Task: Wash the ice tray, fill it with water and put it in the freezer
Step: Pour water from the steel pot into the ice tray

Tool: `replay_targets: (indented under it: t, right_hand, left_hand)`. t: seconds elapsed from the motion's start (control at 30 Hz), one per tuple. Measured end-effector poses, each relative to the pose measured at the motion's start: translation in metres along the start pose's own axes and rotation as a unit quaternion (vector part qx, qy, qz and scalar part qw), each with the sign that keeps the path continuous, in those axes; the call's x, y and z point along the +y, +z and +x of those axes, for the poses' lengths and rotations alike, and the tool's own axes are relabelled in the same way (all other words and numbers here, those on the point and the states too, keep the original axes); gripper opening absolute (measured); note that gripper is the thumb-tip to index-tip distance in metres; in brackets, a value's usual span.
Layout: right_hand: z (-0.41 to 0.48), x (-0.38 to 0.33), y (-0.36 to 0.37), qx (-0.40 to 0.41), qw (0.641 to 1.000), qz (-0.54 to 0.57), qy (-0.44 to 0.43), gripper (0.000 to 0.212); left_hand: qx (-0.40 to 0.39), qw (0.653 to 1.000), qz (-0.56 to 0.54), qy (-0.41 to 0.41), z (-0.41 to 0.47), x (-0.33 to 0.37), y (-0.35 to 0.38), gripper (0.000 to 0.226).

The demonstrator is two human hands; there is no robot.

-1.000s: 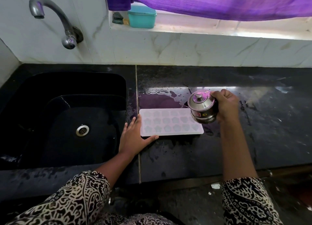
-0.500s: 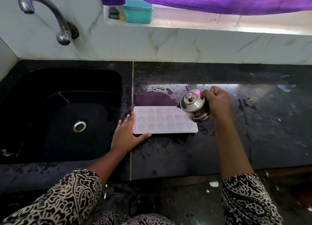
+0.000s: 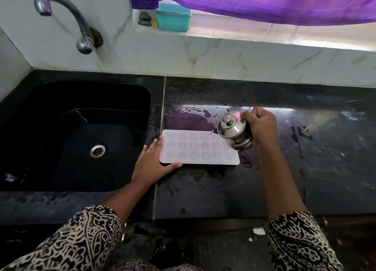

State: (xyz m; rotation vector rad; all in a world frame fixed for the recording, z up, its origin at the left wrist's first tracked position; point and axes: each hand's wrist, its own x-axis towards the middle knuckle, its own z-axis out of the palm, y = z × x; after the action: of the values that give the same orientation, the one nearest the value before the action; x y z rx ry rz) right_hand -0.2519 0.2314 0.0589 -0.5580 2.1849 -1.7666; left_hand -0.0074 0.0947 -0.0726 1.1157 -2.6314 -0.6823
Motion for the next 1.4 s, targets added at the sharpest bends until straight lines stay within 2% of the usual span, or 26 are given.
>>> replay_targets:
  t: [0.23, 0.6, 1.4]
  right_hand:
    - [0.003, -0.003, -0.004, -0.002, 1.000, 0.011, -0.003, 0.037]
    - [0.004, -0.005, -0.010, -0.015, 1.000, 0.001, -0.009, 0.035]
    - [0.010, -0.010, -0.005, -0.022, 0.999, 0.022, -0.031, 0.036]
  left_hand:
    - [-0.003, 1.000, -0.002, -0.003, 0.000, 0.001, -0.001, 0.137]
    - [-0.004, 1.000, -0.001, -0.006, -0.002, 0.002, -0.002, 0.129]
    - [-0.005, 1.000, -0.002, -0.010, -0.001, 0.003, -0.002, 0.138]
